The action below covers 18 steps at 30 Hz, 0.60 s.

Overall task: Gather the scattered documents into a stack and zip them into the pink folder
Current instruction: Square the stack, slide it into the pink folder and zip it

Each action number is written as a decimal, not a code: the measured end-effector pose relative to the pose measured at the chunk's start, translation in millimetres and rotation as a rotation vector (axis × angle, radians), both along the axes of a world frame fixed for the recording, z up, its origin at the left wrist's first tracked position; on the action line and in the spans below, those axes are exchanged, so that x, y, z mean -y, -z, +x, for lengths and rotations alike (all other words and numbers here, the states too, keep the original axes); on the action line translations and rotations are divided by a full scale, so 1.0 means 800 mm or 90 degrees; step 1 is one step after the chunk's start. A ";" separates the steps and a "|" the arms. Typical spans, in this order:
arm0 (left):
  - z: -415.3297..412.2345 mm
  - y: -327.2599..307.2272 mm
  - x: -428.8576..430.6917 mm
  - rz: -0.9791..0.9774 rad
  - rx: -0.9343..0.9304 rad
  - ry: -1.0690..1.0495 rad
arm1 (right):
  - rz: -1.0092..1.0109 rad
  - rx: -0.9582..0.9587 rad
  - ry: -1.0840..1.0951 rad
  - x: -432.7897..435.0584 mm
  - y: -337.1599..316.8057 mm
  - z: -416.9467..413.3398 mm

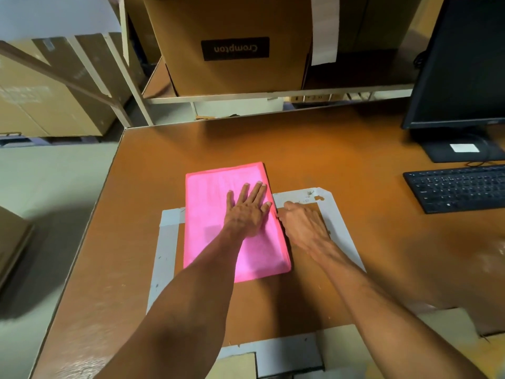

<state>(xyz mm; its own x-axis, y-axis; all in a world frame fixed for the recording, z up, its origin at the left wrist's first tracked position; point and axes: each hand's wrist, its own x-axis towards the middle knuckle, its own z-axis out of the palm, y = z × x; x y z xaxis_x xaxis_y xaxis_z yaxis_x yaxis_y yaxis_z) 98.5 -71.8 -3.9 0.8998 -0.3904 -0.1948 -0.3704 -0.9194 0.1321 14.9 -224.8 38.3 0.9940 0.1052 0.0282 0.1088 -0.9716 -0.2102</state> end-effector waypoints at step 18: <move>-0.016 0.002 0.005 -0.026 0.029 -0.068 | 0.063 0.177 -0.053 0.015 0.048 -0.143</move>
<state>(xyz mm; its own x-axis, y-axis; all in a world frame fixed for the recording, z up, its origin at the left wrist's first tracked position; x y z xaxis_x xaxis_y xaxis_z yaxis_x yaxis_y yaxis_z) 85.4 -76.0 -5.8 0.9441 -0.2989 -0.1387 -0.2774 -0.9481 0.1552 -99.9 -236.4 0.2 0.9349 0.1689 0.3120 0.2537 -0.9330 -0.2551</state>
